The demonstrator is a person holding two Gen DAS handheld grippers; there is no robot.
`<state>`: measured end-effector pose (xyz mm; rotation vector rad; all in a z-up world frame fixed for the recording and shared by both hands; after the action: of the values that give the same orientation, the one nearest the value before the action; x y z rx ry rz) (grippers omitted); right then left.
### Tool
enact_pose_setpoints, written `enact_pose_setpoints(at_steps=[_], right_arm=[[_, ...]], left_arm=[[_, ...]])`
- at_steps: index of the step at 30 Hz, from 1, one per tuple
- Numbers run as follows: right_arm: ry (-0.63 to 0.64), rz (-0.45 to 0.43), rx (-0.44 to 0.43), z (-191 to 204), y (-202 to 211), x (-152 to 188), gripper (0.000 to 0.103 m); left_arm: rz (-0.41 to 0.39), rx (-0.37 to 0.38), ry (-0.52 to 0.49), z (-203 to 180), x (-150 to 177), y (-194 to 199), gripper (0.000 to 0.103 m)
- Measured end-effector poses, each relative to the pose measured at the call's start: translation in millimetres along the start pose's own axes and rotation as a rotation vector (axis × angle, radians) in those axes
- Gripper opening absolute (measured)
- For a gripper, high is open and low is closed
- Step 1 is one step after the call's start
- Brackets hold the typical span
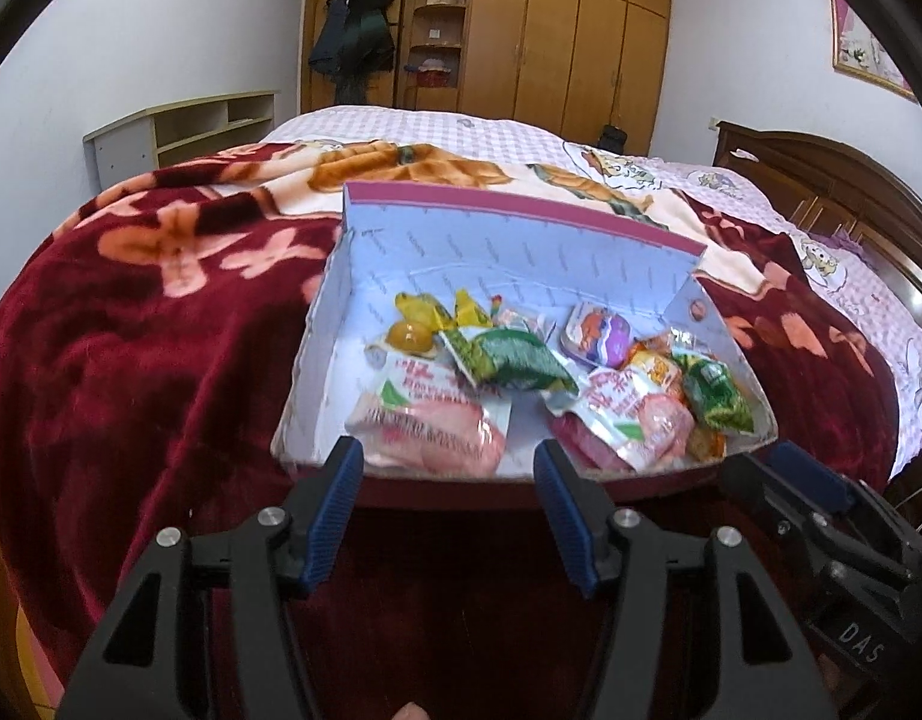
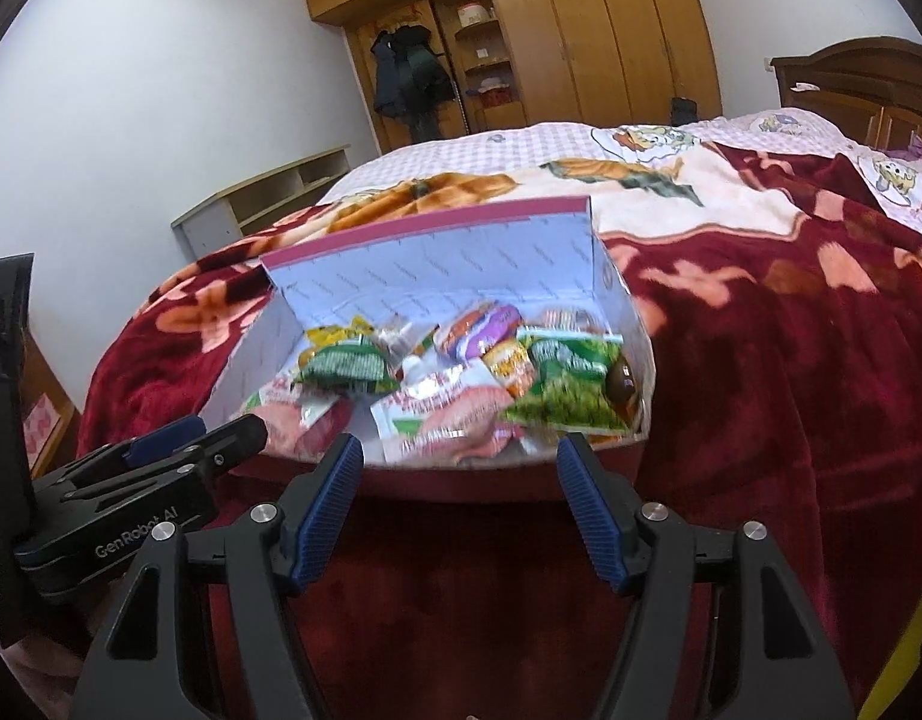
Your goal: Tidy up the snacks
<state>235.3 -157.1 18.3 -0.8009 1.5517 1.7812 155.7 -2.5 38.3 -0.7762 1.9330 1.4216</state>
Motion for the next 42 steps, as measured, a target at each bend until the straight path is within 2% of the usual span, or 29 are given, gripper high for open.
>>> enact_pose_setpoints(at_steps=[16, 42], right_arm=[[-0.003, 0.074, 0.035, -5.6, -7.3, 26.7, 0.069], [-0.004, 0.112, 0.038, -3.7, -14.5, 37.4, 0.069]], left_arm=[[0.064, -0.025, 0.0, -2.4, 23.9, -12.2, 0.062], [0.058, -0.031, -0.034, -8.3, 30.5, -15.9, 0.062]])
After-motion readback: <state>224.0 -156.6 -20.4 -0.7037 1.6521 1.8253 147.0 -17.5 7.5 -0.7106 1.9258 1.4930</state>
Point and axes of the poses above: each gripper's, at about its wrist camera, not at the fingertips, and y roughly against the way its jaws point, z to its left, x to its underside, the point moved 3 cm from there along -y, roughly the way its jaws point, and after that the axes turned 14 degrees about x, right-handed, at the moved point
